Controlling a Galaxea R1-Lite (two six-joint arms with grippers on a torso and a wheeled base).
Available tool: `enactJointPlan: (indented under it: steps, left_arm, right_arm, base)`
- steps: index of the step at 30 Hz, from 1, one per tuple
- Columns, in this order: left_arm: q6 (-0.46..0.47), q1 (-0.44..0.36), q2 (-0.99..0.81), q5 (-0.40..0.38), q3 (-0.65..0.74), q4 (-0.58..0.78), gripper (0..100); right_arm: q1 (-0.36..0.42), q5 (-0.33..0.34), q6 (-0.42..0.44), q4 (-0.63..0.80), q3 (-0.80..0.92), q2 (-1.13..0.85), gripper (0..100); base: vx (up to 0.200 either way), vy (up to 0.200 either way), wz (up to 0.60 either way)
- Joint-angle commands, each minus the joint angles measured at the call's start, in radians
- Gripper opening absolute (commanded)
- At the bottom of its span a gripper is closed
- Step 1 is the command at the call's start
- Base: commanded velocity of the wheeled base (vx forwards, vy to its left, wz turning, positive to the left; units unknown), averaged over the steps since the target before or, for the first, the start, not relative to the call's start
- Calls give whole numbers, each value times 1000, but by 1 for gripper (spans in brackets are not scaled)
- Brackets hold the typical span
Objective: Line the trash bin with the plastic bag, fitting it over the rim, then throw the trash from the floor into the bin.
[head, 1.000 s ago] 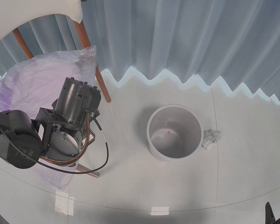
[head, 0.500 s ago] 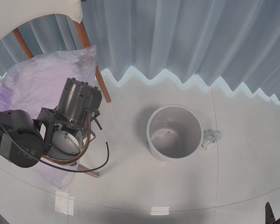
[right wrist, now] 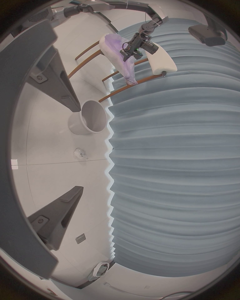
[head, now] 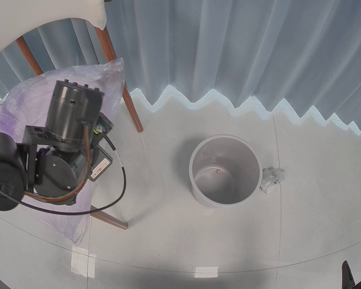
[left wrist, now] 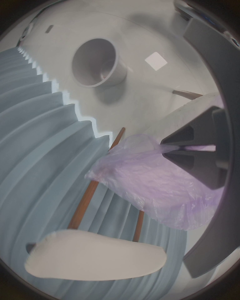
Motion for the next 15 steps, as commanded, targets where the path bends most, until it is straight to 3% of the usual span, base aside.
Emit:
enactJointPlan:
  steps: [1, 4, 7, 10, 13, 15]
  left_arm:
    - [-97, -6, -135, -16, 4, 8, 0]
    - [-141, -12, -187, -35, 7, 16, 0]
    - [-169, -14, -268, -102, -1, 51, 0]
    - [-238, -20, -321, -285, -32, 71, 0]
    - [-322, -45, -321, -403, -55, 60, 0]
    - [-351, -57, -318, -432, -69, 59, 0]
  right_arm:
    - [1, 0, 1, 0, 18, -18, 100]
    - [1, 0, 1, 0, 18, -18, 100]
    - [1, 0, 0, 0, 18, -18, 100]
    - [1, 0, 1, 0, 18, -18, 100]
    - [1, 0, 1, 0, 18, -18, 100]
    - [1, 0, 1, 0, 18, -18, 100]
  base:
    - [0, 0, 0]
    - [0, 0, 0]
    - [0, 0, 0]
    - [0, 0, 0]
    - [0, 0, 0]
    - [0, 0, 0]
